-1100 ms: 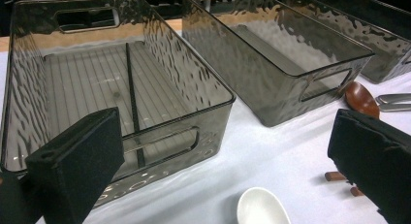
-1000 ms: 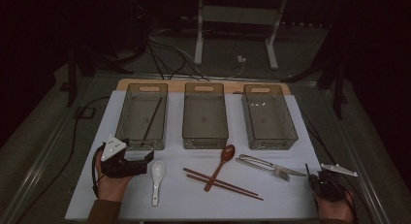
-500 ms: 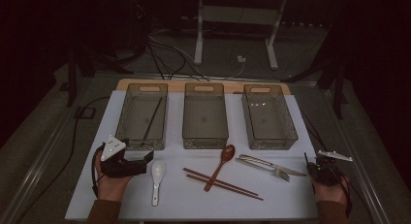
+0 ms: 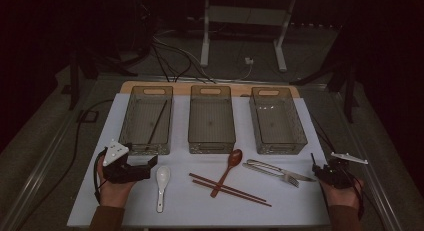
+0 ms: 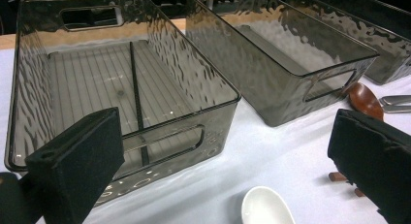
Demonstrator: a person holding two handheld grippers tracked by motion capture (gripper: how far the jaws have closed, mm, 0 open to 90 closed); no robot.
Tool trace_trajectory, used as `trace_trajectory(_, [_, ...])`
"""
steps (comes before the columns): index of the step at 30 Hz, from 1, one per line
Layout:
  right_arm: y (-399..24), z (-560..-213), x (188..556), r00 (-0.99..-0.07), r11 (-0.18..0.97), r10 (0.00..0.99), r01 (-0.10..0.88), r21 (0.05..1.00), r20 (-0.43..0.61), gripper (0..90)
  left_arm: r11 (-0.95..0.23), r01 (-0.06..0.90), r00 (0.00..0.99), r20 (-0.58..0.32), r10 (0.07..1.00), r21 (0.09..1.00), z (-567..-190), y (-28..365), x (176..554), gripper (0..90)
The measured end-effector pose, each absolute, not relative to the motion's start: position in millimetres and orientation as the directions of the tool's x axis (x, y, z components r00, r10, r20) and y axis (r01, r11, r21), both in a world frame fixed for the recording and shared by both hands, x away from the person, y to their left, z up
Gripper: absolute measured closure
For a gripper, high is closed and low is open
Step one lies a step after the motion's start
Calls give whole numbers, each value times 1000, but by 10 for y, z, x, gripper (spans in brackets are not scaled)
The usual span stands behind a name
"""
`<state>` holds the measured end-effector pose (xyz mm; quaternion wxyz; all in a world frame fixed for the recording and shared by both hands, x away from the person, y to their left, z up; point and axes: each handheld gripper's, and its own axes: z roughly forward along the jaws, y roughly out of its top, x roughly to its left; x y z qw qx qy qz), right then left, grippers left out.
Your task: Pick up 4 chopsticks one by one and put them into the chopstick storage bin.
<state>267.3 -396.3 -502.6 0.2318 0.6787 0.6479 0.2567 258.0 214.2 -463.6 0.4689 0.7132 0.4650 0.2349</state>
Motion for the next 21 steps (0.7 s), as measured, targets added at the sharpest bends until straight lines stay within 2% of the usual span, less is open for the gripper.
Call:
trace_trajectory(9, [-3905,-4970,2279,-52,41,999,778,627,0,600,-124,438,455,-100,885,890,-4624,2152,2572,7])
trace_trajectory(18, [-3906,-5071,2126,-48,51,999,810,584,-21,666,-127,439,456,-99,885,889,-4627,2152,2574,7])
trace_trajectory(21, [-3887,-5070,2102,-45,58,998,813,579,-38,714,-127,440,456,-100,884,889,-4628,2151,2573,7])
